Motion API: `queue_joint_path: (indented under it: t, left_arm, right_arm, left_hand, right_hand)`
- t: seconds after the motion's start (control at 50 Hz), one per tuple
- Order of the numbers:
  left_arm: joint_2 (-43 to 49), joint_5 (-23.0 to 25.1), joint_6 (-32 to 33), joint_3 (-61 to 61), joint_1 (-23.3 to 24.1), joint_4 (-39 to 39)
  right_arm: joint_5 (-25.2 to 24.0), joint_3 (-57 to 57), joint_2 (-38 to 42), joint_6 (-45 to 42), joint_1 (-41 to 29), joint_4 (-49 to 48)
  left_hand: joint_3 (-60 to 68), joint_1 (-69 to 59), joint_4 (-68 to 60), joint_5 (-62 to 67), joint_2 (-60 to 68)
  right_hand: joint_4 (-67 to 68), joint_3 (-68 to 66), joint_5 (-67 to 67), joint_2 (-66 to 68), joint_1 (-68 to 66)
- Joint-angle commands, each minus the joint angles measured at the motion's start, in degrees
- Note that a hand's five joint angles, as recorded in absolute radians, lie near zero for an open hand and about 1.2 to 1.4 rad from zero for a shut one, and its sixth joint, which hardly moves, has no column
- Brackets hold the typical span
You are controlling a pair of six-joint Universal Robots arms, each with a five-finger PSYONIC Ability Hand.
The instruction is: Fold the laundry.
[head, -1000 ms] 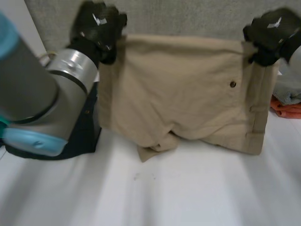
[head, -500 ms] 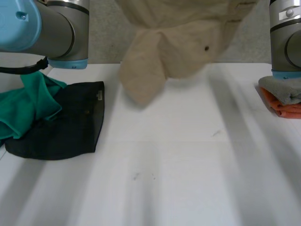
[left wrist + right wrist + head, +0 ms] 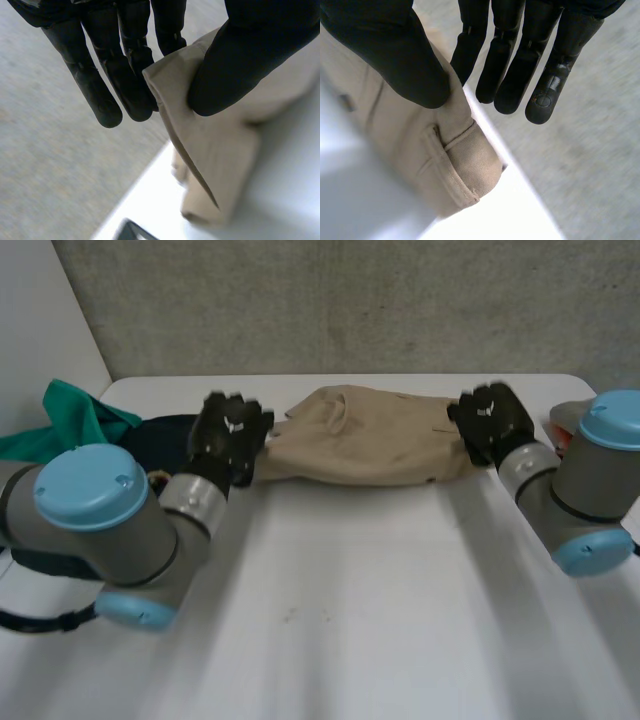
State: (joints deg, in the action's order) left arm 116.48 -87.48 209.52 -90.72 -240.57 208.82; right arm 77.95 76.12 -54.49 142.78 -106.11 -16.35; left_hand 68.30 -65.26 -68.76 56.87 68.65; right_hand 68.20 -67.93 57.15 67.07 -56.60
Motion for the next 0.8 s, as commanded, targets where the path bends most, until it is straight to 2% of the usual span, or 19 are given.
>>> queue_joint_path:
  t: [0.02, 0.1, 0.2, 0.22, 0.3, 0.38, 0.58, 0.6, 0.64, 0.66, 0.68, 0.8]
  left_arm:
    - [-10.6, -0.1, 2.0, -7.1, 1.0, -15.4]
    - [-17.2, -0.4, 2.1, -11.1, 2.7, -25.9]
    - [-23.4, -2.8, 2.1, -15.7, 5.5, -39.2]
    - [-24.5, -3.2, 2.0, -16.8, 6.0, -43.1]
    - [-25.2, -3.5, 1.5, -17.9, 8.4, -48.6]
    - [-24.1, -3.7, 1.4, -17.1, 11.4, -47.4]
    - [-23.6, -3.5, 1.5, -15.7, 12.1, -46.3]
    - [-23.6, -3.5, 1.9, -14.7, 12.0, -45.2]
    - [-23.6, -3.6, 2.0, -13.3, 11.7, -43.4]
    - [-23.7, -3.6, 2.0, -12.6, 11.5, -42.5]
    - [-23.7, -3.6, 2.0, -11.3, 11.0, -40.1]
    - [-22.9, -2.4, 2.1, -6.8, 4.9, -29.1]
  right_arm:
    - [1.2, 8.5, -9.7, -4.3, 0.5, 17.2]
    - [1.2, 13.3, -15.9, -5.3, 0.1, 27.2]
    - [1.9, 21.7, -24.0, -14.4, 0.9, 40.7]
    - [2.1, 22.8, -25.0, -16.3, 1.2, 41.9]
    - [3.2, 27.0, -27.9, -21.7, 1.7, 43.6]
    - [3.4, 29.1, -28.7, -21.5, 1.6, 42.8]
    - [3.4, 31.2, -28.9, -21.2, 1.8, 42.4]
    - [3.4, 31.1, -28.9, -21.2, 2.0, 42.1]
    - [3.3, 31.2, -28.8, -21.3, 2.5, 41.7]
    - [3.3, 31.3, -28.8, -21.4, 2.7, 41.4]
    - [3.3, 31.3, -28.8, -21.4, 3.0, 40.9]
    - [3.1, 31.6, -28.7, -21.4, 3.0, 39.2]
  left_hand:
    - [11.7, -14.7, -11.2, 13.1, 11.3]
    - [11.7, -14.7, -11.2, 13.1, 11.3]
    - [11.7, -14.7, -11.2, 13.1, 11.3]
    - [11.7, -14.7, -11.2, 13.1, 11.3]
    - [11.7, -14.7, -11.2, 13.1, 11.3]
    - [11.7, -14.7, -11.2, 13.1, 11.3]
    - [11.7, -14.7, -11.2, 13.1, 11.3]
    - [-15.8, 12.7, 16.2, -14.3, -16.1]
    - [-53.4, 50.3, 53.8, -52.0, -53.7]
    - [-57.5, 54.5, 58.0, -56.1, -57.9]
    - [-52.9, 49.9, 53.4, -51.5, -53.3]
    - [-52.2, 49.2, 52.7, -50.8, -52.6]
  right_hand:
    - [11.8, -12.1, 12.9, 12.9, -23.4]
    - [11.8, -12.1, 12.9, 12.9, -23.4]
    - [11.8, -12.1, 12.9, 12.9, -23.4]
    - [11.8, -12.1, 12.9, 12.9, -23.4]
    - [11.8, -12.1, 12.9, 12.9, -23.4]
    - [11.8, -12.1, 12.9, 12.9, -23.4]
    - [11.8, -12.1, 12.9, 12.9, -23.4]
    - [11.8, -12.1, 12.9, 12.9, -23.4]
    - [11.8, -12.1, 12.9, 12.9, -23.4]
    - [11.8, -12.1, 12.9, 12.9, -23.4]
    - [11.8, -12.1, 12.9, 12.9, -23.4]
    - [11.8, -12.1, 12.9, 12.9, -23.4]
